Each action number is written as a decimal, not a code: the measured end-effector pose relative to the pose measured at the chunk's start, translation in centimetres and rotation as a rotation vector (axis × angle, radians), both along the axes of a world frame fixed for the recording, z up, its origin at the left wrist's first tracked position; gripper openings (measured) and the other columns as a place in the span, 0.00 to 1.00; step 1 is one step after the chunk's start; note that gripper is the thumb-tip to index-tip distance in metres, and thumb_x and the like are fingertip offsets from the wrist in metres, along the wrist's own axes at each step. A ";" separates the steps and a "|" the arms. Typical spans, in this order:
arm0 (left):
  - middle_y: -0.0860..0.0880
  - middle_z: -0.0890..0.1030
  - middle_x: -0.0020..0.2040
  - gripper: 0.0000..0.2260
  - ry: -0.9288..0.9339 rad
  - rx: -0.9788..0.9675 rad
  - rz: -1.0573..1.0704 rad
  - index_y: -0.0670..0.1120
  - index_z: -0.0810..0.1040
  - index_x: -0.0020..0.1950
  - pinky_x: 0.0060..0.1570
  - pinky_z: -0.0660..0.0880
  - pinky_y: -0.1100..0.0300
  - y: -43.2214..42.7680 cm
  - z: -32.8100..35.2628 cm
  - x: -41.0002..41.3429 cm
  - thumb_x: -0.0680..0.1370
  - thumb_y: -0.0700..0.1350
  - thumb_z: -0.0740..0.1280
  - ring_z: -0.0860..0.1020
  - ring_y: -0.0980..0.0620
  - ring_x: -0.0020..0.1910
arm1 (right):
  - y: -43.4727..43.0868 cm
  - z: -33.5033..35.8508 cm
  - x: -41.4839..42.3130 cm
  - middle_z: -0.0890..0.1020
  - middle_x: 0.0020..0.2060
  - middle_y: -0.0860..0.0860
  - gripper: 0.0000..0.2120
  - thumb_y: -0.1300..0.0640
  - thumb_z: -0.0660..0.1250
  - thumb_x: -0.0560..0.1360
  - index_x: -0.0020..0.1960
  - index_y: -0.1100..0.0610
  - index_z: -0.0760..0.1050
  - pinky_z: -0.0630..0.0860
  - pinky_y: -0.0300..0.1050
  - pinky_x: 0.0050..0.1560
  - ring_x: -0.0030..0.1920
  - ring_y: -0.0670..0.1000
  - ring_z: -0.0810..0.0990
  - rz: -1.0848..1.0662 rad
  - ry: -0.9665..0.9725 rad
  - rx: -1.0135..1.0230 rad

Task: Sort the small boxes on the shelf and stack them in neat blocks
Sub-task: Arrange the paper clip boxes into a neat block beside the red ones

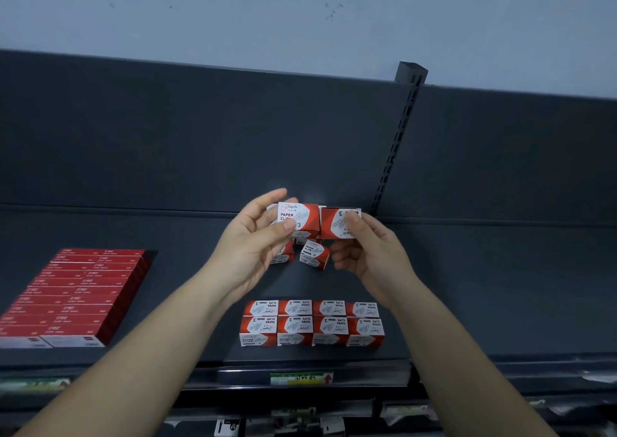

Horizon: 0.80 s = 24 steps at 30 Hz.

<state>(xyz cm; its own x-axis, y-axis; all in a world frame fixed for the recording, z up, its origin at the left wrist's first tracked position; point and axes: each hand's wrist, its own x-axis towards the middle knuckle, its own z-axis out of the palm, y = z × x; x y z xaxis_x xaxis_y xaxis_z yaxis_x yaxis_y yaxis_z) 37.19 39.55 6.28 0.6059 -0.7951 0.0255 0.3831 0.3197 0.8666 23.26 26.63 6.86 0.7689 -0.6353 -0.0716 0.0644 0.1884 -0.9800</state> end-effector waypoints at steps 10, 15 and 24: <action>0.45 0.84 0.54 0.18 0.046 0.010 -0.019 0.43 0.77 0.60 0.48 0.79 0.63 -0.3 0.0 -0.2 0.70 0.37 0.69 0.83 0.50 0.52 | -0.5 -0.1 -0.1 0.83 0.46 0.58 0.21 0.47 0.66 0.72 0.59 0.60 0.76 0.82 0.48 0.43 0.42 0.53 0.83 0.049 -0.158 0.176; 0.46 0.84 0.51 0.17 0.100 -0.035 0.006 0.44 0.77 0.58 0.46 0.79 0.65 -0.4 0.1 -0.1 0.70 0.36 0.68 0.83 0.52 0.50 | -0.7 0.0 -0.6 0.84 0.49 0.55 0.15 0.56 0.67 0.73 0.58 0.58 0.78 0.82 0.44 0.46 0.46 0.51 0.84 0.054 -0.179 0.162; 0.44 0.84 0.52 0.18 0.127 -0.012 0.018 0.44 0.78 0.59 0.48 0.80 0.63 -0.2 -0.4 0.1 0.70 0.35 0.69 0.83 0.50 0.52 | -0.9 -1.0 -0.5 0.83 0.54 0.55 0.07 0.62 0.66 0.77 0.54 0.56 0.79 0.80 0.45 0.47 0.54 0.54 0.83 -0.017 -0.146 0.131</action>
